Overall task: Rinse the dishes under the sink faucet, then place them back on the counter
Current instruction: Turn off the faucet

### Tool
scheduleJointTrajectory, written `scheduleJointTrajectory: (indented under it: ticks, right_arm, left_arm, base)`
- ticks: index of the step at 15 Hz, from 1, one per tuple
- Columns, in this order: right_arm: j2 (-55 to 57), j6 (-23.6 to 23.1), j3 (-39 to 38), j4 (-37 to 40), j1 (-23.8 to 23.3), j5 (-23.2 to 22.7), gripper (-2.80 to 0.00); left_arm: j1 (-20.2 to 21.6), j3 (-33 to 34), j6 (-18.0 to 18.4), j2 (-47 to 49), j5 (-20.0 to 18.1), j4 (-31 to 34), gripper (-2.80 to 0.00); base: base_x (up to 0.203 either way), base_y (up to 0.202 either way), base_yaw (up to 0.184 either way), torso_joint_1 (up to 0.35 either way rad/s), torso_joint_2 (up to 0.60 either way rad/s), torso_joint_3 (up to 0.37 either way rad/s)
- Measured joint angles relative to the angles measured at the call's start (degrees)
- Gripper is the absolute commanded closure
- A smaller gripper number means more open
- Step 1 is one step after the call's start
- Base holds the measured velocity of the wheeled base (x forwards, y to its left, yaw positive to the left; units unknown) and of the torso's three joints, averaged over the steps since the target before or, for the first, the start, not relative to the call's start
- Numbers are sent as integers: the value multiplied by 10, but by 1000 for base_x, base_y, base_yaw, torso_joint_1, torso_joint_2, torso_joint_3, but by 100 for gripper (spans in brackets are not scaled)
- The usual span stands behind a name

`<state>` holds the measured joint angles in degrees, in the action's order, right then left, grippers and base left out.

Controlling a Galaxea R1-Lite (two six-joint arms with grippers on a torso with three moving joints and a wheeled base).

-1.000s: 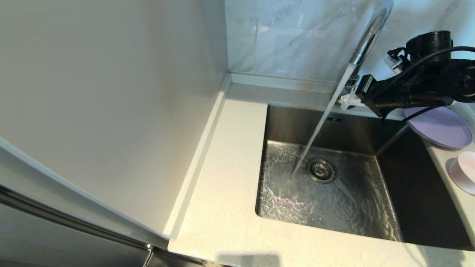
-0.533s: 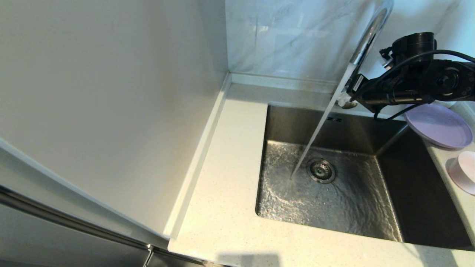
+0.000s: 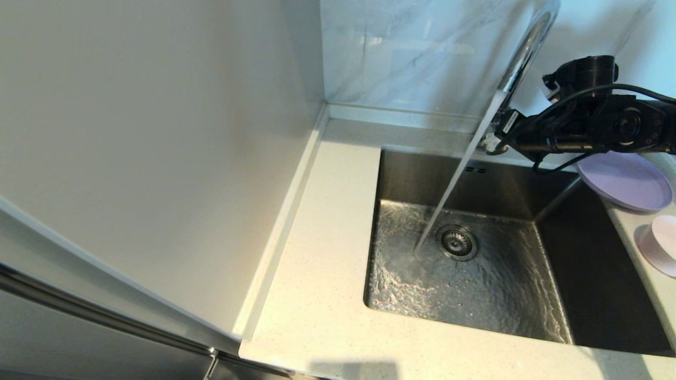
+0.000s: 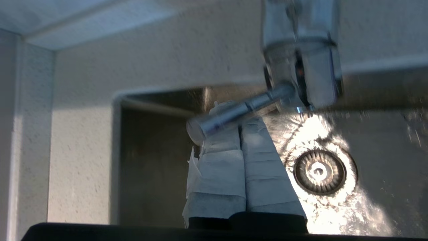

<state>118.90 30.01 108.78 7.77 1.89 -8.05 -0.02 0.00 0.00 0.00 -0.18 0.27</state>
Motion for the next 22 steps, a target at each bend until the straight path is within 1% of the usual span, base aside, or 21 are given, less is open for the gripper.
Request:
scheduleJointTrajectory:
  ticks: [2, 11, 14, 17, 22]
  right_arm:
    - [1, 1, -8, -34, -1, 0, 0]
    - [-3, -8, -19, -40, -15, 0, 0]
    - [-2, -21, -16, -77, -24, 9, 0]
    - [-1, -18, -17, -117, -30, 10, 0]
    - [-9, -6, -21, -120, -34, 2, 0]
  left_arm:
    - [0, 0, 0, 0, 0, 0, 0]
    - [0, 0, 0, 0, 0, 0, 0]
    - [0, 0, 0, 0, 0, 0, 0]
    - [0, 0, 0, 0, 0, 0, 0]
    - [0, 0, 0, 0, 0, 0, 0]
  base:
    - [0, 0, 0, 0, 0, 0]
    - [0, 0, 0, 0, 0, 0]
    - [0, 0, 0, 0, 0, 0]
    - [0, 0, 0, 0, 0, 0]
    - [0, 0, 0, 0, 0, 0]
